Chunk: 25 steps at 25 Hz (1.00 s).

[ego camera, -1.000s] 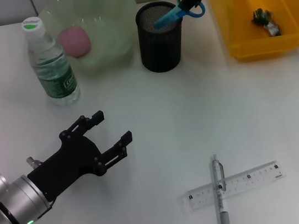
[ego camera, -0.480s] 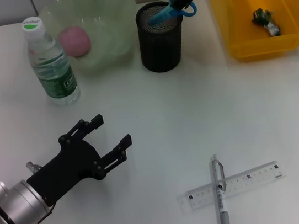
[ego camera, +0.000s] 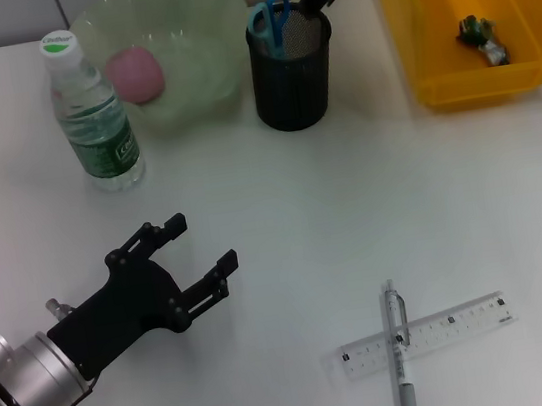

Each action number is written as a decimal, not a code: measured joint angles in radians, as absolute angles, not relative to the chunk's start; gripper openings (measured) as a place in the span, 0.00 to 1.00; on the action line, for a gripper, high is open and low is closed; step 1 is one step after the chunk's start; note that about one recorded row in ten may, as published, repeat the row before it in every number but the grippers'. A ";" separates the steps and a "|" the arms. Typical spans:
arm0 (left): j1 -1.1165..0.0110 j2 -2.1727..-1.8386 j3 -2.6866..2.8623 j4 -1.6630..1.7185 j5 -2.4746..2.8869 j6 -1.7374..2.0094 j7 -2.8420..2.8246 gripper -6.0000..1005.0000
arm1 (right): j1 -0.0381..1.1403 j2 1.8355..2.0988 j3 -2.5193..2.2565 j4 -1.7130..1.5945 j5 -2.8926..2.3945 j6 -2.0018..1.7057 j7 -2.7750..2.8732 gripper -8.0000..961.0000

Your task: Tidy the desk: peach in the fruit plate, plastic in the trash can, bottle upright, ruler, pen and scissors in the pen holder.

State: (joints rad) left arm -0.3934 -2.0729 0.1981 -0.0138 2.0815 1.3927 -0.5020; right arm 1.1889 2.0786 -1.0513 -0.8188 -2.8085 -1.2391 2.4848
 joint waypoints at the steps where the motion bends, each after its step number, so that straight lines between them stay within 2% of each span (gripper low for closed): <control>1: -0.393 -2.073 0.199 -0.014 2.082 1.393 -0.502 0.80 | 1.181 2.080 -1.051 -0.829 -2.804 -1.232 2.485 0.28; 8: -0.394 -2.068 0.213 -0.005 2.082 1.404 -0.510 0.80 | 1.057 2.081 -1.052 -0.949 -2.622 -1.179 2.447 0.60; 11: -0.393 -2.066 0.216 -0.002 2.082 1.417 -0.515 0.80 | 0.959 2.079 -1.045 -1.037 -2.467 -1.173 2.379 0.73; 12: -0.390 -2.065 0.233 0.013 2.082 1.435 -0.532 0.80 | 0.889 2.075 -1.041 -1.077 -2.322 -1.176 2.300 0.73; 13: -0.390 -2.065 0.233 0.013 2.082 1.435 -0.532 0.80 | 0.889 2.075 -1.041 -1.077 -2.322 -1.176 2.300 0.73; 15: -0.387 -2.064 0.263 0.041 2.082 1.456 -0.567 0.80 | 0.818 2.063 -1.041 -1.087 -2.139 -1.204 2.186 0.74; 16: -0.387 -2.065 0.281 0.056 2.082 1.468 -0.588 0.80 | 0.787 2.054 -1.040 -1.081 -2.048 -1.228 2.124 0.74; 17: -0.382 -2.064 0.315 0.086 2.082 1.496 -0.631 0.80 | 0.738 2.032 -1.039 -1.047 -1.894 -1.304 1.997 0.74; 18: -0.382 -2.064 0.315 0.086 2.082 1.496 -0.631 0.80 | 0.738 2.032 -1.039 -1.047 -1.894 -1.304 1.997 0.74; 22: -0.357 -2.064 0.343 0.152 2.082 1.568 -0.687 0.80 | 0.691 1.993 -1.036 -0.936 -1.760 -1.489 1.828 0.74; 25: -0.340 -2.062 0.353 0.189 2.082 1.602 -0.694 0.80 | 0.688 1.989 -1.038 -0.890 -1.775 -1.583 1.751 0.73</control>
State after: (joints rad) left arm -0.3399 -2.0617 0.3530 0.1888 2.0817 1.6016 -0.6943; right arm 0.6883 1.9889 -1.0377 -0.8904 -1.7751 -1.5833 1.7505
